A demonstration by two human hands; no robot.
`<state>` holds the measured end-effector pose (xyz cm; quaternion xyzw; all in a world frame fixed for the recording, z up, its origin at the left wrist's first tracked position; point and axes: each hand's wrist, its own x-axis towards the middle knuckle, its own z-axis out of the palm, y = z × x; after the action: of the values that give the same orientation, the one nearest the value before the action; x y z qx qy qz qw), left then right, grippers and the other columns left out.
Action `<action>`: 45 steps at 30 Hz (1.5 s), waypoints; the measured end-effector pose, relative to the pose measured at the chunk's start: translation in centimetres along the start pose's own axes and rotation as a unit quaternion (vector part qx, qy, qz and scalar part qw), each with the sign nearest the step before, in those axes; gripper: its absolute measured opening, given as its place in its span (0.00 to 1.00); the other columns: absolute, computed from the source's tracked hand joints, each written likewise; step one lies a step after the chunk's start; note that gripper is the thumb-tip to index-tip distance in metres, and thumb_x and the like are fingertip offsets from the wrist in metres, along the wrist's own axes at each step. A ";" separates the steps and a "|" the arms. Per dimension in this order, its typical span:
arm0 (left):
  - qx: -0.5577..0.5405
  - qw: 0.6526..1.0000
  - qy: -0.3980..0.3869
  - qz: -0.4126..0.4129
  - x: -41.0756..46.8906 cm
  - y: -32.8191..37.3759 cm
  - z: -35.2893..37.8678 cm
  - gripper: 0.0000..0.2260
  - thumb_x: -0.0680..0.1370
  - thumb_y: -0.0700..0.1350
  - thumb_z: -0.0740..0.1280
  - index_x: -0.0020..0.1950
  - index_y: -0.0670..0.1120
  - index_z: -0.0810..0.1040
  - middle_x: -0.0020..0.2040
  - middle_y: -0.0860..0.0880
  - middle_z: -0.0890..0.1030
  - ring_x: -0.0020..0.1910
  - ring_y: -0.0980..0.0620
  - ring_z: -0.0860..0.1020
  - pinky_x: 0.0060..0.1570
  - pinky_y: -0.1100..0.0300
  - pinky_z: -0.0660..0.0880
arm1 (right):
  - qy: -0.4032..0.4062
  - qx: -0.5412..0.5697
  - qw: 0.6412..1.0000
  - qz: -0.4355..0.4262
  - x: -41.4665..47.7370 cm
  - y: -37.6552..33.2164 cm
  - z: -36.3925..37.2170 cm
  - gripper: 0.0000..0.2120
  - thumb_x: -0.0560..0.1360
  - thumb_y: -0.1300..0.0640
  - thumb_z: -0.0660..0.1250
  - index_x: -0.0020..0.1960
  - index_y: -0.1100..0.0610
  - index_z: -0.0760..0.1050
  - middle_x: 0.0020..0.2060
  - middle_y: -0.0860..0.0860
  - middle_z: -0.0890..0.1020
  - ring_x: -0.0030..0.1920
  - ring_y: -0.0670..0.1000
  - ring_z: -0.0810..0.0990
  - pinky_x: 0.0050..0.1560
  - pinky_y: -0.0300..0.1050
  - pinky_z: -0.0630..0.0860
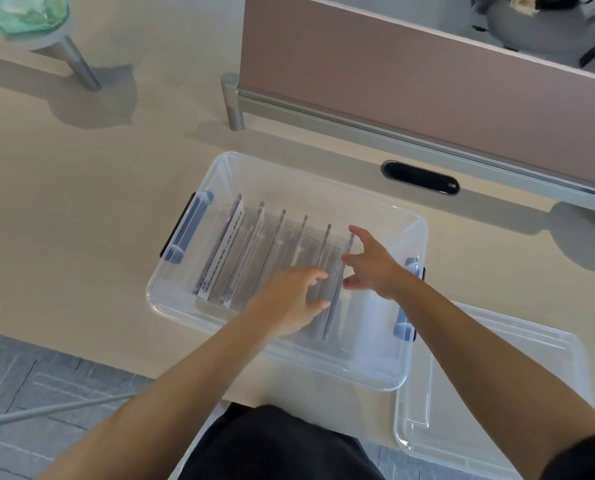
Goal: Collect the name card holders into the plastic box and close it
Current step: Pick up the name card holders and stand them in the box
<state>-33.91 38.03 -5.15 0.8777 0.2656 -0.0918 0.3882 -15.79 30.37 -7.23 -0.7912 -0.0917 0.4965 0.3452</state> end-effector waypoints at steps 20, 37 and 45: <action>0.233 0.968 -0.067 0.062 0.6 -1.1 2.1 0.37 0.66 0.69 0.70 0.72 0.69 0.58 0.78 0.55 0.42 0.76 0.41 0.38 0.73 0.40 0.41 | -0.005 0.025 1.000 -0.016 0.5 0.4 -0.2 0.28 0.78 0.66 0.65 0.70 0.41 0.65 0.59 0.58 0.74 0.39 0.60 0.87 0.41 0.51 0.85; 0.178 0.976 -0.087 0.087 0.6 -2.9 1.3 0.30 0.74 0.53 0.69 0.71 0.70 0.60 0.78 0.61 0.41 0.77 0.49 0.36 0.73 0.42 0.41 | -0.003 0.034 0.999 -0.010 0.6 0.6 -0.1 0.28 0.78 0.65 0.64 0.70 0.39 0.65 0.59 0.57 0.74 0.42 0.60 0.85 0.38 0.47 0.84; 0.172 0.977 -0.089 0.093 0.8 -3.3 1.2 0.28 0.76 0.54 0.67 0.73 0.65 0.61 0.78 0.61 0.43 0.77 0.52 0.38 0.73 0.46 0.41 | 0.004 0.038 0.999 -0.015 0.4 0.5 0.0 0.28 0.78 0.66 0.64 0.70 0.41 0.65 0.58 0.56 0.74 0.43 0.60 0.84 0.36 0.46 0.83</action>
<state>-34.94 39.32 -8.40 0.9404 0.1274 -0.1779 0.2604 -15.66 30.18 -7.86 -0.7782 -0.0837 0.4907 0.3828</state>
